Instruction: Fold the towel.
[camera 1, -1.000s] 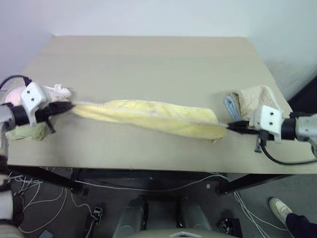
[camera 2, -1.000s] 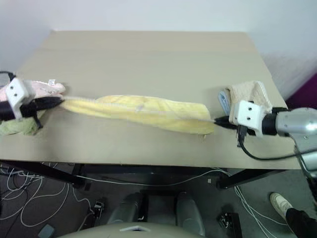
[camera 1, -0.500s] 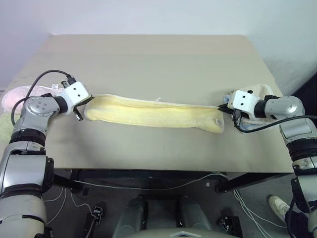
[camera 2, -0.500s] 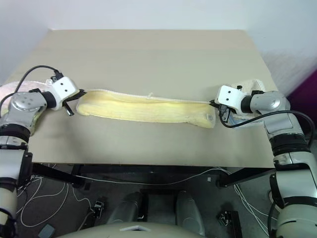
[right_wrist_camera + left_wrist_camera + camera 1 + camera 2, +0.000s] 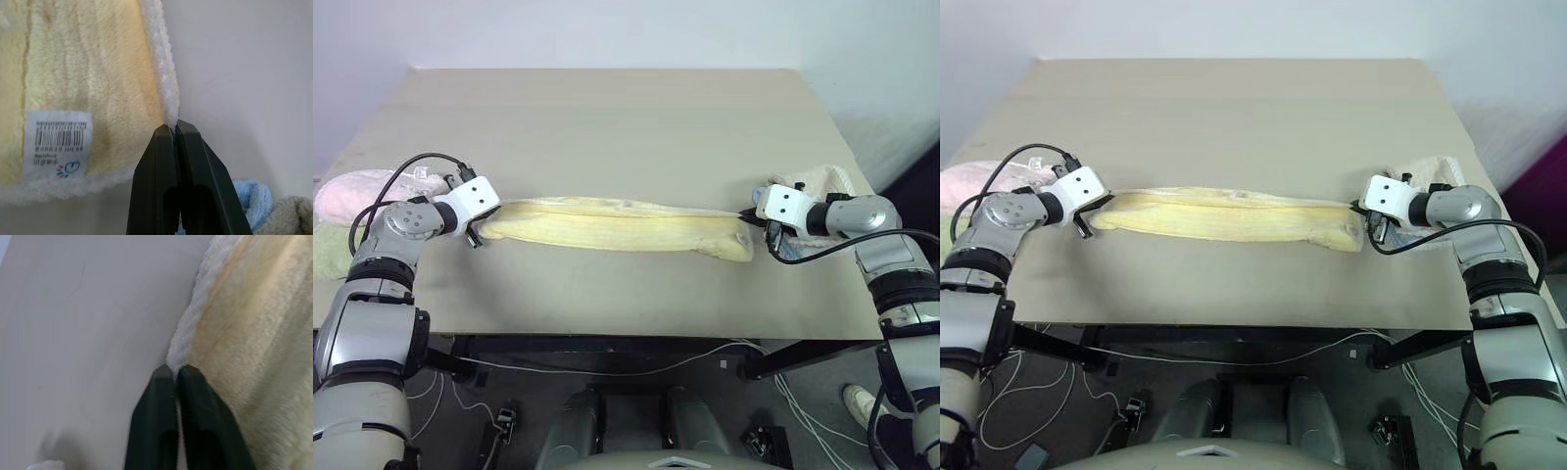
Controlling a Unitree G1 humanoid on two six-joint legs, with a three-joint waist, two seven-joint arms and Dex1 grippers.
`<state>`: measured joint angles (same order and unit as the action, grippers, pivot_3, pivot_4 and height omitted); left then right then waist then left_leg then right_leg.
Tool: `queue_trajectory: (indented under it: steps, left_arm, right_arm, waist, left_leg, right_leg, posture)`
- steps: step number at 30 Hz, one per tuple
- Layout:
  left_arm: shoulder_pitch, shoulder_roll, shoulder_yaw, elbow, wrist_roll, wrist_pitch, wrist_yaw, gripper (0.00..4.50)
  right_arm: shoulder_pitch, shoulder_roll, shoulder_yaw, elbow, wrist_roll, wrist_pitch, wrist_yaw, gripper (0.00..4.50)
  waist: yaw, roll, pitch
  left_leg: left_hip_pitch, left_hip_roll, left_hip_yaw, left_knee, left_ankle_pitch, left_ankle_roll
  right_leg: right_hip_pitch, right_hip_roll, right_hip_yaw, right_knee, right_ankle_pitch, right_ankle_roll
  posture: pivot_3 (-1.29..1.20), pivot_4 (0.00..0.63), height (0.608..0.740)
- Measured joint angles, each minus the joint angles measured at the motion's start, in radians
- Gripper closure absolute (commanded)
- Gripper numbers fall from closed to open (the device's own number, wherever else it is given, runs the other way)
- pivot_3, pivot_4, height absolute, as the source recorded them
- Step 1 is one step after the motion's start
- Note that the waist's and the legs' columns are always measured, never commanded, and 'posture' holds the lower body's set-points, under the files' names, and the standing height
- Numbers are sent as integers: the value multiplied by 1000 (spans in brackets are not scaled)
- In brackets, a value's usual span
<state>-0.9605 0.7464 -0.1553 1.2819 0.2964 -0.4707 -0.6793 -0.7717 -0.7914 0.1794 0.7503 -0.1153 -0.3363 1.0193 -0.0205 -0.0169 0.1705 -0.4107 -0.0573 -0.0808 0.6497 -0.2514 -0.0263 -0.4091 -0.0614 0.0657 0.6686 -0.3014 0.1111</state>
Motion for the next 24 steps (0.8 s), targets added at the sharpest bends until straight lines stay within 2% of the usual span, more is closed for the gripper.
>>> queue_trajectory:
  steps: [9, 10, 12, 15, 16, 19, 22, 24]
  left_arm:
    - [-26, -2, 20, 9, -1, 35, 117, 63]
    - [-29, -1, 20, 9, -1, 40, 131, 0]
    - [-33, -1, 33, 9, -6, 46, 138, 0]
    - [-36, -2, 86, 8, -58, 53, 121, 0]
    - [-36, 0, 106, 4, -78, 53, 112, 0]
    - [-42, -1, 149, -9, -125, 55, 88, 0]
    - [-42, 1, 177, -33, -156, 50, 74, 0]
    - [-41, 0, 178, -47, -156, 47, 71, 0]
  right_arm:
    - [-14, 2, -3, -3, 0, -7, -18, 806]
    - [-13, -2, -5, -8, 0, -12, -25, 490]
    - [0, -19, -28, -53, 4, -8, -40, 490]
    - [82, -50, -123, -230, 85, 78, -53, 490]
    - [132, -54, -175, -328, 142, 158, -54, 490]
    - [298, -55, -284, -593, 297, 418, -66, 15]
    - [480, -21, -361, -835, 461, 712, -121, 15]
    - [548, 8, -385, -946, 534, 861, -178, 15]
  waist:
    - [1, 0, 0]
    - [1, 0, 0]
    - [2, 0, 0]
    - [4, 0, 0]
    - [6, 0, 0]
    - [10, -1, 0]
    - [9, -1, -1]
    - [6, -1, -1]
  left_leg:
    - [0, 0, 0, 0, 0, 0]
    - [0, 0, 0, 0, 0, 0]
    - [0, 0, 0, 0, 0, 0]
    - [-1, 0, 0, 0, 0, 0]
    - [-1, 0, -1, 0, 0, 0]
    - [-1, 0, -2, 1, 0, 0]
    - [-1, 0, -2, 2, 0, 0]
    - [-1, 0, -1, 2, 0, 0]
  right_leg:
    - [0, 0, 0, 0, 0, 0]
    - [0, 0, 0, 0, 0, 0]
    - [0, 0, 0, 0, 0, 0]
    - [0, -1, 0, 0, 0, 0]
    - [0, -1, 0, 0, 0, 0]
    - [0, -1, -1, 0, 0, 0]
    - [1, -1, 0, 0, 0, 0]
    - [0, -1, 0, 2, 0, 0]
  posture:
    - [0, 150, 740]
    - [0, 150, 740]
    - [0, 150, 740]
    - [0, 150, 740]
    - [0, 150, 740]
    - [0, 150, 740]
    - [0, 150, 740]
    - [0, 150, 740]
